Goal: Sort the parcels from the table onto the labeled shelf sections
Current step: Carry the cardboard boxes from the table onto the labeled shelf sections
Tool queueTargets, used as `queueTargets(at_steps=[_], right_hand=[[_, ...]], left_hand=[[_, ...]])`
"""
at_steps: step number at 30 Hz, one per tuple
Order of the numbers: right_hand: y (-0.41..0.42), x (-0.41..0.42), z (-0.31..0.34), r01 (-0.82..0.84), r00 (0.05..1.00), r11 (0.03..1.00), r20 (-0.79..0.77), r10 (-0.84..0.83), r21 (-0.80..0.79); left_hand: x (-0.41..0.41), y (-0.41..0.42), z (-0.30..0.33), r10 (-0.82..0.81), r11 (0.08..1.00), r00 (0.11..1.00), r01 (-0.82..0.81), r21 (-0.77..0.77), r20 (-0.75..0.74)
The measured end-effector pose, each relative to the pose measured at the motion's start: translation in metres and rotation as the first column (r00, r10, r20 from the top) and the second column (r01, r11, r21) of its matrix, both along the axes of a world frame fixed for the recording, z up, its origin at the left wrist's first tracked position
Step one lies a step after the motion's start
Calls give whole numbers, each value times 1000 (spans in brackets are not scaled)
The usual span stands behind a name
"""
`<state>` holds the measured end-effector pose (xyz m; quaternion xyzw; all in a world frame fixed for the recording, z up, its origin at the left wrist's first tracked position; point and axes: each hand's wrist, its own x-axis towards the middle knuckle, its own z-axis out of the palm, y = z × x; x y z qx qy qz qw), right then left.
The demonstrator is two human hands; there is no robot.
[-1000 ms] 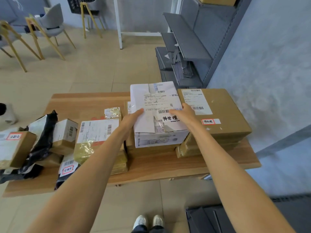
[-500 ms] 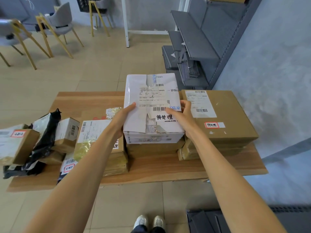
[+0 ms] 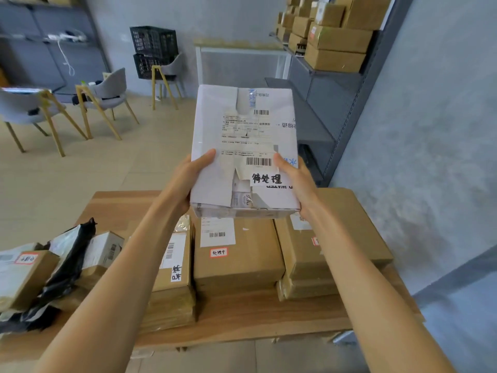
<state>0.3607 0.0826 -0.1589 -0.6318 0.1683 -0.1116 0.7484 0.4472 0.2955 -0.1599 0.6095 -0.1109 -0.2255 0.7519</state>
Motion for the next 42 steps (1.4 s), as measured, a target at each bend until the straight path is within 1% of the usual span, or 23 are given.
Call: queueTargets(at_steps=[3,6,10,14,19,24,27,30,33,37,42], right_hand=[[-7,-9,21,18,999,1000,33,-17,-13],[-13,-19,39,37,998,999,47,-35,-39],[-20,-29,52,59,996,995,68,-54,-82],[-24,-46,64,82,996,990,54,-76,-114],[-20,-75,80,194,978,972,100,-182,-132],[0,-117,90,354,931,924,151,-333,-146],[19,-146,95,462,883,875,171,-437,-145],[39,-178,101,557,827,820,178,-534,-129],[57,-215,109,647,761,752,178,-624,-126],[73,-269,118,755,656,637,193,-730,-156],[92,-342,129,846,533,509,231,-814,-159]], left_hand=[[-5,-8,17,-16,1000,999,16,6,51],[-11,-16,28,-9,1000,997,11,-25,72],[-21,-28,42,-30,996,998,34,-77,49],[-32,-37,54,-82,990,995,88,-114,52],[-43,-44,69,-160,976,984,169,-136,74],[-56,-45,85,-299,937,942,320,-140,151],[-72,-42,96,-376,907,910,400,-132,175],[-92,-38,104,-451,873,877,472,-119,167],[-116,-36,112,-537,822,826,558,-112,169],[-157,-41,126,-676,712,724,690,-130,139],[-221,-54,142,-794,569,594,801,-184,129]])
